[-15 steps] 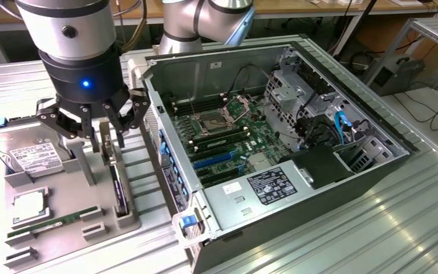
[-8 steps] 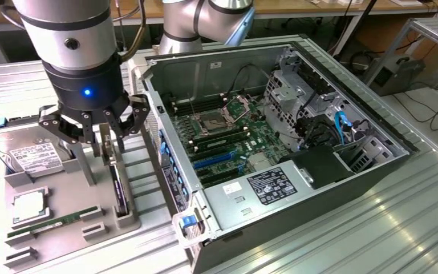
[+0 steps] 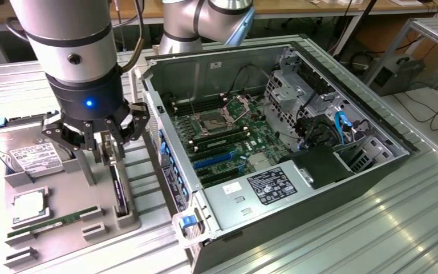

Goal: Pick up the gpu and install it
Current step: 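Pick up the gpu and move the gpu toward the slot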

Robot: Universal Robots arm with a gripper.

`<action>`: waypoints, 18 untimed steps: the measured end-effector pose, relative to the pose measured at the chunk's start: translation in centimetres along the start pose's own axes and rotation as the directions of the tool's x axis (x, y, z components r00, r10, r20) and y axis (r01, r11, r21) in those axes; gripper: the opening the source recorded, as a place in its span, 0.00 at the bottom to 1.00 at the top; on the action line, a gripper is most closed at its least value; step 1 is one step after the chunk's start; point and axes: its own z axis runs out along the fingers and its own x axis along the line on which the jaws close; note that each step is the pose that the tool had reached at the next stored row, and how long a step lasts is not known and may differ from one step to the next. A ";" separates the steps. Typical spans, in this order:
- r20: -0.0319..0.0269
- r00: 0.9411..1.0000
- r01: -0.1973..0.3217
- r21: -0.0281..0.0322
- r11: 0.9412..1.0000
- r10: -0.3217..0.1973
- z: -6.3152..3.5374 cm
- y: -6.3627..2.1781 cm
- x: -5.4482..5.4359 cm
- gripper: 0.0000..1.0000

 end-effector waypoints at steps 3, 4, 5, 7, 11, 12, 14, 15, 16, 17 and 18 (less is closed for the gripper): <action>0.000 1.000 0.000 0.000 1.000 0.000 0.60 -0.10 0.0 0.42; 0.000 1.000 0.000 0.000 1.000 0.000 0.80 -0.14 0.0 0.42; 0.000 1.000 0.000 0.000 1.000 0.000 0.97 -0.17 0.0 0.42; 0.000 1.000 0.000 0.000 1.000 0.000 1.46 -0.25 0.0 0.42; 0.000 1.000 0.000 0.000 1.000 0.000 2.58 -0.40 0.0 0.42; 0.000 1.000 0.000 0.000 1.000 0.000 2.80 -0.42 0.0 0.42; 0.000 1.000 0.000 0.000 1.000 0.000 3.20 -0.44 0.0 0.42; 0.000 1.000 0.000 0.000 1.000 0.000 3.45 -0.46 0.0 0.42; 0.000 1.000 0.000 0.000 1.000 0.000 3.67 -0.47 0.0 0.42; 0.000 1.000 0.000 0.000 1.000 0.000 3.91 -0.48 0.0 0.42; 0.000 1.000 0.000 0.000 1.000 0.000 4.23 -0.49 0.1 0.42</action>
